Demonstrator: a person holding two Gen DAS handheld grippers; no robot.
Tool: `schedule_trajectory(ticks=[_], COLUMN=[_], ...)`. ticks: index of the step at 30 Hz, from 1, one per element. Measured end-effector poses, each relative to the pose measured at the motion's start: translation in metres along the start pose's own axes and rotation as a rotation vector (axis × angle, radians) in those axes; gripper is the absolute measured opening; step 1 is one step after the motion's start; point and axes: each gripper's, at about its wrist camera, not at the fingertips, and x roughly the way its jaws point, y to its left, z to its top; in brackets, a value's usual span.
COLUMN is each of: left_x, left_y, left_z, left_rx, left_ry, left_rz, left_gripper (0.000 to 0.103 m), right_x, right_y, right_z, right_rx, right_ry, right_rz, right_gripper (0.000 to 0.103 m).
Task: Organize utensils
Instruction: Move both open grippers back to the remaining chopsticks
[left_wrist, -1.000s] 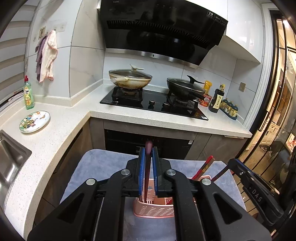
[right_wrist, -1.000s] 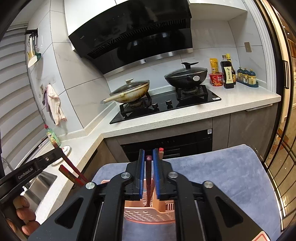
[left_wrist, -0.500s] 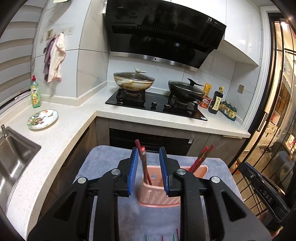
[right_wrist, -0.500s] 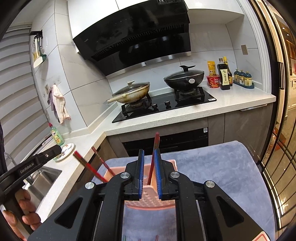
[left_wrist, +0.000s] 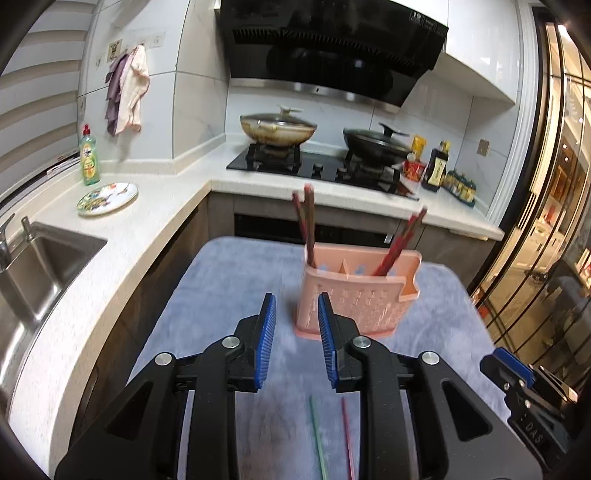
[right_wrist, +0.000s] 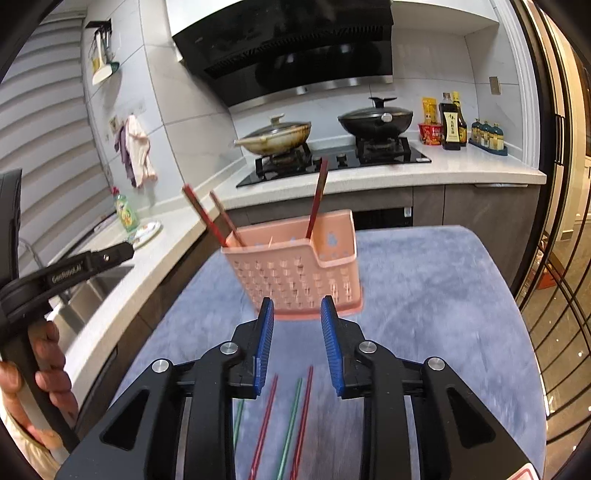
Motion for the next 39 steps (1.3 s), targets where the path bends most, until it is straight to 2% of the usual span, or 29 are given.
schedule_trajectory(ticks=[9,14,25,27,29,39], left_x=[-0.011,-0.016,-0.022,-0.021,-0.021,-0.017], left_y=[0.000,0.000,-0.001,-0.001,0.000,-0.003], left_z=[-0.062,-0.089,-0.127,-0.133,-0.139,-0.161], left_rx=[0.029,0.033,0.031,0.032,0.034,0.048], left_ry=[0.078,0.118,0.183,0.197,0.206,0.263], left_rz=[0.024,0.024,0.013,0.010,0.014,0.007], left_gripper=[0.023,0.023,0.023,0.026,0.033,0.034], right_x=[-0.011,-0.012,-0.005,-0.002,0.001,0.016], right_y=[0.001,0.002,0.011,0.013,0.015,0.016], right_z=[-0.075,-0.105,-0.148,-0.155,-0.161,-0.177], right_rx=[0.002,-0.002,-0.021,-0.018,-0.018,-0.020], right_ry=[0.113,0.158,0.233,0.247,0.259,0.303], right_rz=[-0.019,-0.031,-0.039,-0.036,-0.034,-0.044], right_gripper=[0.026,0.026,0.026,0.026,0.026,0.026])
